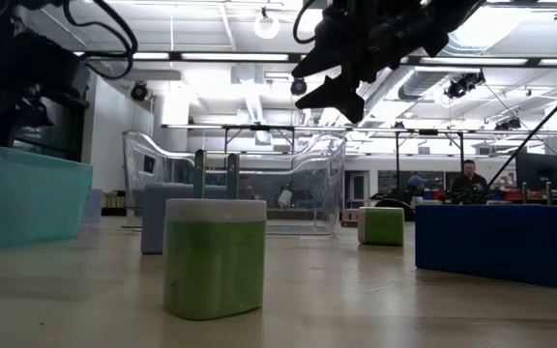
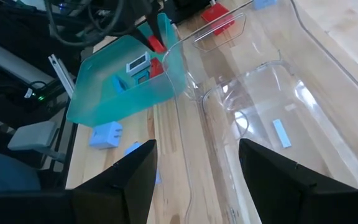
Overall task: Pick & Place Office items
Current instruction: Put the red digital clock into the green bin, then put the dark blue digital clock into the green bin
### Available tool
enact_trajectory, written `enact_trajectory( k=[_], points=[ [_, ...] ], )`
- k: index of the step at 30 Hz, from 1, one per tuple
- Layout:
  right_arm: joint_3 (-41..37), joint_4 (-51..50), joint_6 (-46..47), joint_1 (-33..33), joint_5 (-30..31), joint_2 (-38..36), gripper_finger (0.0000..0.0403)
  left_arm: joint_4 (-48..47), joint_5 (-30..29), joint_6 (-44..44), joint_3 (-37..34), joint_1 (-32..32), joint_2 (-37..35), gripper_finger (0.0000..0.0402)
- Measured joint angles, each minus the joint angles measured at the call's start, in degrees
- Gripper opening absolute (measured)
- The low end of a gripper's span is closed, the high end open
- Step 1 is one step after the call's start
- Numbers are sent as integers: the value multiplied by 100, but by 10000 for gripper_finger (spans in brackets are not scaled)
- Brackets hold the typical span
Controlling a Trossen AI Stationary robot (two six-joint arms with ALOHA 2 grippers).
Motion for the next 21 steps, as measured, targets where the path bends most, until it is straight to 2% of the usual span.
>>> enact_trajectory(
  k=[9,21],
  points=[
    [0,-2,-2,2,102,0,215,2,101,29,0,0,457,74],
    [0,-2,-4,2,100,0,215,2,107,44,0,0,478,91]
  ],
)
